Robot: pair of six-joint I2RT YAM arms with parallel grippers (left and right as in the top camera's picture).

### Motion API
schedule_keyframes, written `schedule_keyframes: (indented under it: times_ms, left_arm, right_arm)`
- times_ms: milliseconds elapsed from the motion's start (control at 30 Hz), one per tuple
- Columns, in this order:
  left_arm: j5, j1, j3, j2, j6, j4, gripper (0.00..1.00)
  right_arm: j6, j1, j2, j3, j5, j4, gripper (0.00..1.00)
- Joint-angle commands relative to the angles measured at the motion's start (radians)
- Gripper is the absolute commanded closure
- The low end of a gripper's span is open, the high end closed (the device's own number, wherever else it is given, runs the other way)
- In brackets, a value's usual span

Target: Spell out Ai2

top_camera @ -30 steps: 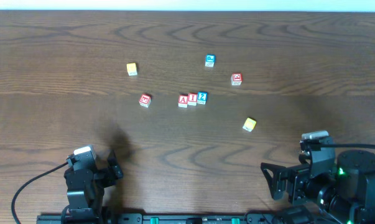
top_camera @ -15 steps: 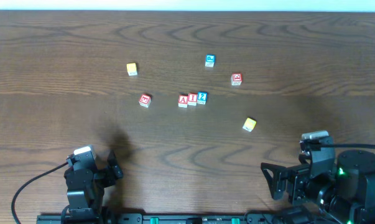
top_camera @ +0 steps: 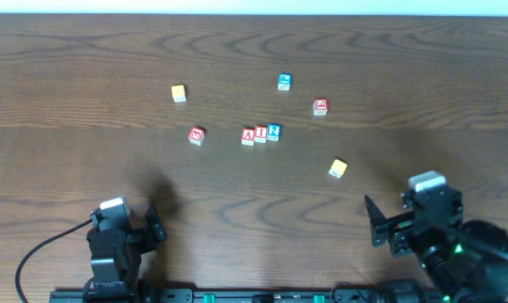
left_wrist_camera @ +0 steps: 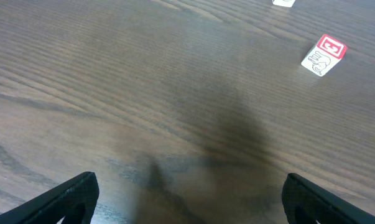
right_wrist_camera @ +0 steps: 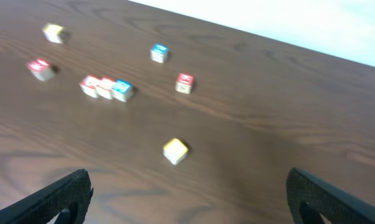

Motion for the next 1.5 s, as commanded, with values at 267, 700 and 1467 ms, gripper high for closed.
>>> schedule_keyframes:
  times_ms: [267, 700, 1467]
  left_arm:
    - [-0.013, 0.004, -0.012, -0.006, 0.018, -0.004, 0.05]
    - [-0.013, 0.004, -0.012, -0.006, 0.018, -0.004, 0.05]
    - [-0.013, 0.004, -0.012, -0.006, 0.018, -0.004, 0.05]
  right_arm:
    - [-0.072, -0.061, -0.398, -0.490, 0.010, 0.124, 0.01]
    - [-0.001, -0.062, -0.395, -0.652, 0.010, 0.142, 0.01]
    - [-0.001, -0.062, -0.394, -0.652, 0.011, 0.142, 0.01]
